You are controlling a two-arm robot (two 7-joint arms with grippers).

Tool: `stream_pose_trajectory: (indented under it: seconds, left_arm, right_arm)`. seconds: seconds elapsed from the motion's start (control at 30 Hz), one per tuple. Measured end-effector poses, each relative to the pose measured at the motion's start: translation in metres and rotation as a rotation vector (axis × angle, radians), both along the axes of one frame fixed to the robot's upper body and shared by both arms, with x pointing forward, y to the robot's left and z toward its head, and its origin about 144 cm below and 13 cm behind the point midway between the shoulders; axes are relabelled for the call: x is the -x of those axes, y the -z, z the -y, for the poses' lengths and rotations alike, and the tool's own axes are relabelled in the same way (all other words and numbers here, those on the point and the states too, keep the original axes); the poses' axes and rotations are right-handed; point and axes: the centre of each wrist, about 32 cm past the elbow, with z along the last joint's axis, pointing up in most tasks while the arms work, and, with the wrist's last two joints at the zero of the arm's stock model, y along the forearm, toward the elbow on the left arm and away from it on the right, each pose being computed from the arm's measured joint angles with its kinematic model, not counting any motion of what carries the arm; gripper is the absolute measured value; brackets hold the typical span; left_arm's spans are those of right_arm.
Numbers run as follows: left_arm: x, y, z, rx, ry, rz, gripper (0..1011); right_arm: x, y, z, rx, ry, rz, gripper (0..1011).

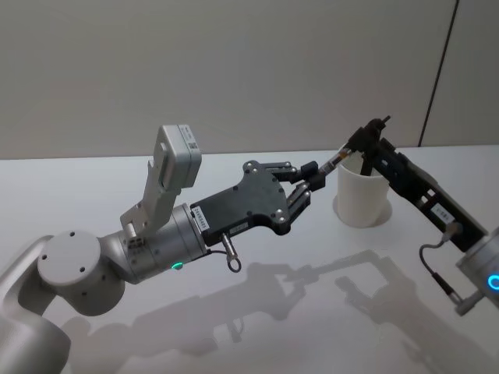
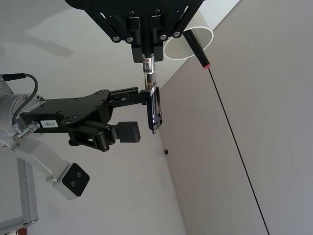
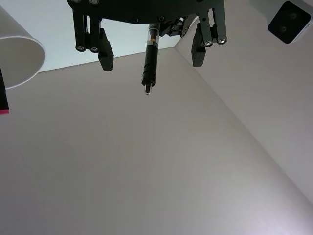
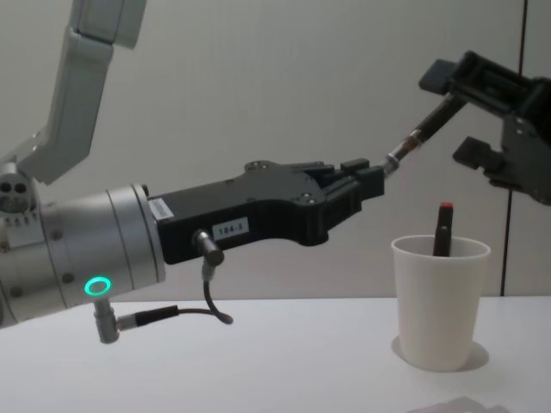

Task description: Place the pen into the pen holder.

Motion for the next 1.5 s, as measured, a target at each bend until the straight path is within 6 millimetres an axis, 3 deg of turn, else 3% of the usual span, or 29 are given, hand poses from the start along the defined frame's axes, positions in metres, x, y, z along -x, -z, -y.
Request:
stream_pose_trajectory:
  seconds: [0.8, 1.17, 1.2, 1.23, 1.5]
  left_arm:
    - [0.000, 0.000, 0.000, 0.000, 0.000, 0.000, 124]
    - [0.000, 0.000, 0.000, 0.000, 0.000, 0.000, 125]
    - [0.000, 0.000, 0.000, 0.000, 0.000, 0.000, 125]
    - [0.000, 0.000, 0.000, 0.000, 0.000, 0.000, 125]
    - [0.000, 0.000, 0.000, 0.000, 0.000, 0.000, 125]
  right_arm:
    - [-0.014, 0.000, -0.022, -0.009, -0.006, -0.039, 1001]
    - [-0.016, 0.000, -0.025, -0.007, -0.010, -0.041, 761]
    - [-0.016, 0.000, -0.025, -0.007, -0.010, -0.041, 695]
    - [-0.016, 0.000, -0.025, -0.007, -0.011, -0.041, 695]
    - [-0.017, -0.001, -0.026, -0.007, -0.012, -0.041, 414]
